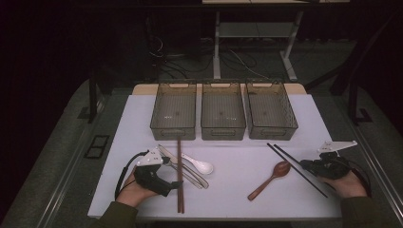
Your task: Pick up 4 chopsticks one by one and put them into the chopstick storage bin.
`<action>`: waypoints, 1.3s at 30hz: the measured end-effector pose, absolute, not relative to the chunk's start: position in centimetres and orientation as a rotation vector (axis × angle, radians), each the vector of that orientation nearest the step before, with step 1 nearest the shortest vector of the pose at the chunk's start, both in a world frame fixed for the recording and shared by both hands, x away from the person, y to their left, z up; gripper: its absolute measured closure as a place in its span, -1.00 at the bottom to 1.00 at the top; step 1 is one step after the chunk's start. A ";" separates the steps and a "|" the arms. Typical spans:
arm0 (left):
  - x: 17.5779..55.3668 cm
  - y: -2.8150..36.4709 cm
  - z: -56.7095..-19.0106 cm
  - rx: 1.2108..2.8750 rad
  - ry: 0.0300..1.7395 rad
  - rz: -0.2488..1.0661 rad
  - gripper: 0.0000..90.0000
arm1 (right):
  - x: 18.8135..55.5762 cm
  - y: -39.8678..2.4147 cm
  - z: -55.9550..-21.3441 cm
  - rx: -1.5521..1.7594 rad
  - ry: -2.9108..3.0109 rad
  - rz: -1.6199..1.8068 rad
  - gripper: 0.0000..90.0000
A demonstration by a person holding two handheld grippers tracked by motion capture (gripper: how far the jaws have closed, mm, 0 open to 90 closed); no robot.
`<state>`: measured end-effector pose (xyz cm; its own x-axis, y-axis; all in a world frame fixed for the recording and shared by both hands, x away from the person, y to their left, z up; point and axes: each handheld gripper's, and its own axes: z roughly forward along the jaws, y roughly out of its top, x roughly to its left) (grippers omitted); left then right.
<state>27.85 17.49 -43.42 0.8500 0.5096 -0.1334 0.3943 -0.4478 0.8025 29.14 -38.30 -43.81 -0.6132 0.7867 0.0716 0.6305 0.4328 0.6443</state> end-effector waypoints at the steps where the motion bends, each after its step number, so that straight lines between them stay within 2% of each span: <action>1: 27.9 17.5 -43.4 2.095 0.657 0.157 -1.00 | 29.1 -38.5 -43.7 1.233 2.442 0.955 0.91; 19: 27.8 17.4 -43.7 2.076 0.646 0.147 -1.00 | 28.0 -38.9 -41.1 1.180 2.387 1.146 0.91; 39: 27.4 17.4 -43.4 2.020 0.676 0.175 -1.00 | 29.9 -34.7 -38.5 1.153 2.383 1.205 0.90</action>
